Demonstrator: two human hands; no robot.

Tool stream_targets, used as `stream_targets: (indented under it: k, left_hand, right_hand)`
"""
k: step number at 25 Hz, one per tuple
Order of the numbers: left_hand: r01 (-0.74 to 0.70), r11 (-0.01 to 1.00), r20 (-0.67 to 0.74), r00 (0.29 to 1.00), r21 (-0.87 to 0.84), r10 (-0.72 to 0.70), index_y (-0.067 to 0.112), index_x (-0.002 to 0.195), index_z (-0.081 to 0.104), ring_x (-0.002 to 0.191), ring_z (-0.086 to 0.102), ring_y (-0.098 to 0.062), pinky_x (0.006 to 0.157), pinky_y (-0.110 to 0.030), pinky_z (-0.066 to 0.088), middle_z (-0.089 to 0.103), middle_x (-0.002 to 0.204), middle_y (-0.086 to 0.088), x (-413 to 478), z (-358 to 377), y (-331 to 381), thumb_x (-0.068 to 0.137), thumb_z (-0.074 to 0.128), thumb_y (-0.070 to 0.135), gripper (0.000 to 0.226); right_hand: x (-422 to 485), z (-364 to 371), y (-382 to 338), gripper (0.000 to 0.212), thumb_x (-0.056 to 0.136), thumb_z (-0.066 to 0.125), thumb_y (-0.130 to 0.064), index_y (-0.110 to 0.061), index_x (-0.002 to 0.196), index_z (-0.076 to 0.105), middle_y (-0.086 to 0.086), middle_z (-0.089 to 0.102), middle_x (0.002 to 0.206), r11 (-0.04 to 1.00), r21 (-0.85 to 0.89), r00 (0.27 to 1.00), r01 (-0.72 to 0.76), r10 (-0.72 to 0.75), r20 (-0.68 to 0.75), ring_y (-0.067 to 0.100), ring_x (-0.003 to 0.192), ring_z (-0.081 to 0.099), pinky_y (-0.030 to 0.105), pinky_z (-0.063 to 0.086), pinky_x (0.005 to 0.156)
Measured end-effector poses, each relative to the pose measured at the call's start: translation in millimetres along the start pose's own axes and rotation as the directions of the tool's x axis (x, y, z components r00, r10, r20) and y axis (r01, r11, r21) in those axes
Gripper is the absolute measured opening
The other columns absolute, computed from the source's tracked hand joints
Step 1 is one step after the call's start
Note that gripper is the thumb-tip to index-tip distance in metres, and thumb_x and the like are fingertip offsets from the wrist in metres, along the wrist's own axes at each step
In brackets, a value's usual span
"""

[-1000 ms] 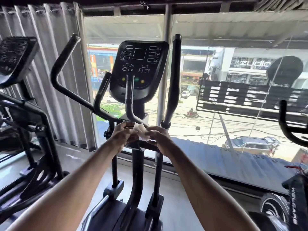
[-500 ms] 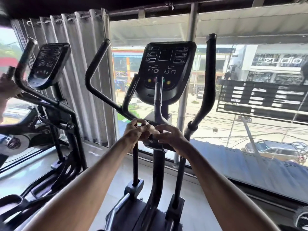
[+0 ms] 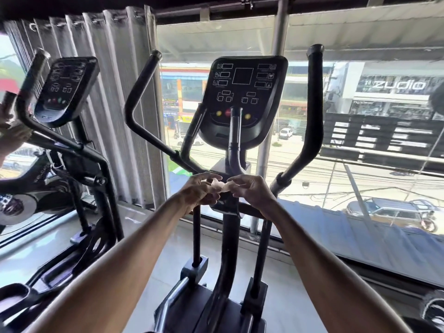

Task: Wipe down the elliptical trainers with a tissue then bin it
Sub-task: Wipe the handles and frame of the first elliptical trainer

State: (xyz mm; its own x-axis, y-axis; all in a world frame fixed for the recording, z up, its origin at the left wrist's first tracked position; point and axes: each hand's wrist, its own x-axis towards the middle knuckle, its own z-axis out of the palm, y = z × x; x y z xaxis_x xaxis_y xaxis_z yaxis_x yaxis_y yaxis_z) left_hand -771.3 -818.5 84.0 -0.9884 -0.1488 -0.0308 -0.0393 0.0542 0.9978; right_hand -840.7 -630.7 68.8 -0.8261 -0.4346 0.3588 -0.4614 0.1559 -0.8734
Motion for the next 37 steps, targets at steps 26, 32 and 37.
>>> stream_targets:
  k: [26,32,37]
  left_hand:
    - [-0.116,0.976,-0.021,0.993,-0.186,0.114,0.006,0.126,0.061,0.107,0.073,-0.032,0.095,-0.04,0.06,0.071,0.118,-0.019,-24,18,-2,0.071,0.082,-0.008,0.061]
    - [-0.132,0.991,-0.037,0.991,0.003,0.132,0.004,0.122,0.063,0.091,0.072,-0.031,0.076,-0.044,0.065,0.073,0.106,-0.02,-22,22,-2,0.074,0.067,-0.027,0.057]
    - [-0.105,0.986,-0.018,0.994,0.126,0.108,0.01,0.101,0.072,0.084,0.065,-0.024,0.07,-0.033,0.054,0.074,0.093,-0.009,-29,31,1,0.081,0.053,-0.022,0.042]
  right_hand:
    - [-26,-19,-25,0.032,0.078,0.085,-0.012,-0.016,0.104,0.067,0.01,0.073,0.103,0.942,0.247,0.968,-0.225,0.187,0.168,0.023,0.092,0.066,0.035,0.051,0.072]
    - [-28,-30,-23,0.021,0.085,0.079,-0.008,-0.014,0.102,0.067,0.013,0.07,0.108,0.882,0.386,0.963,-0.271,0.251,0.103,0.026,0.096,0.068,0.043,0.059,0.084]
    - [-27,-37,-32,0.021,0.085,0.074,0.0,-0.011,0.102,0.069,0.009,0.072,0.097,0.874,0.397,0.959,-0.28,0.275,0.07,0.017,0.081,0.065,0.029,0.054,0.067]
